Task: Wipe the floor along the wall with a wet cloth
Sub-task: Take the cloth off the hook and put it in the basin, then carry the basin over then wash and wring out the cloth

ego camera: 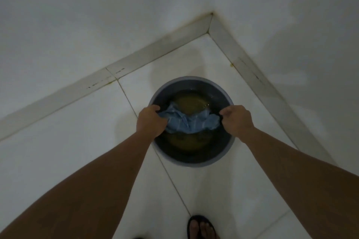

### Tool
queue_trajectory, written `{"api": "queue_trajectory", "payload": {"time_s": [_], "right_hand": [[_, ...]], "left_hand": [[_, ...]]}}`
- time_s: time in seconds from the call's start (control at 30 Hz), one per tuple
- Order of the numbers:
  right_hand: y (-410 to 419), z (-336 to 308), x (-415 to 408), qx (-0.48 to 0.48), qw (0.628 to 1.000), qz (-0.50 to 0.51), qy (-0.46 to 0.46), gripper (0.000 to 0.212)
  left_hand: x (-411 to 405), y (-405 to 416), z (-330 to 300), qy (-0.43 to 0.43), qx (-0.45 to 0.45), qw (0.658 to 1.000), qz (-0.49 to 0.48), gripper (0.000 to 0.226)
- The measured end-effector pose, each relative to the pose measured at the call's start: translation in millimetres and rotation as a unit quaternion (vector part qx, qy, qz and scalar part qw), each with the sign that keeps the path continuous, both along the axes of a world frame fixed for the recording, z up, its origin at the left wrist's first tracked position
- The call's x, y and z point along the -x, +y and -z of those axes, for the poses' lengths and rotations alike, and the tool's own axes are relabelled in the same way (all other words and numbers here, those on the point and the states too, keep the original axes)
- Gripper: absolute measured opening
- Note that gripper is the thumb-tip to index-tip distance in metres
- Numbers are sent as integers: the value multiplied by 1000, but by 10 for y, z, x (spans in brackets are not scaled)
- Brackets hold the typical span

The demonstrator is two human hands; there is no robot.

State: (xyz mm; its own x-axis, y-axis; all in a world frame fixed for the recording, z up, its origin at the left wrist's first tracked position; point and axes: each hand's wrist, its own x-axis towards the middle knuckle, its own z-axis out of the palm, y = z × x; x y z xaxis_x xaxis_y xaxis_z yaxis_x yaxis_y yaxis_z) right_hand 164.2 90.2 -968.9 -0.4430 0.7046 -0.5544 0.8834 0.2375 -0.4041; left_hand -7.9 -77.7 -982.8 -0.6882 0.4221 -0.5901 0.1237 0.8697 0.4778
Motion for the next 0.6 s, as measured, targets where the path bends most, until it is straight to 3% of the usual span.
{"api": "queue_trajectory", "payload": {"time_s": [0.1, 0.17, 0.3, 0.47, 0.6], "right_hand": [[0, 151, -77, -68, 995, 74, 24, 29], [7, 223, -86, -90, 991, 95, 0, 39], [32, 361, -25, -29, 991, 107, -70, 49], [138, 411, 3, -52, 988, 76, -121, 29], [190, 401, -4, -60, 989, 65, -116, 26]], "left_hand": [[46, -87, 172, 93, 23, 995, -27, 44], [101, -117, 245, 105, 49, 991, -59, 50], [199, -182, 376, 19, 87, 993, -79, 38], [275, -204, 479, -27, 51, 996, -75, 23], [289, -266, 457, -59, 39, 994, -86, 19]]}}
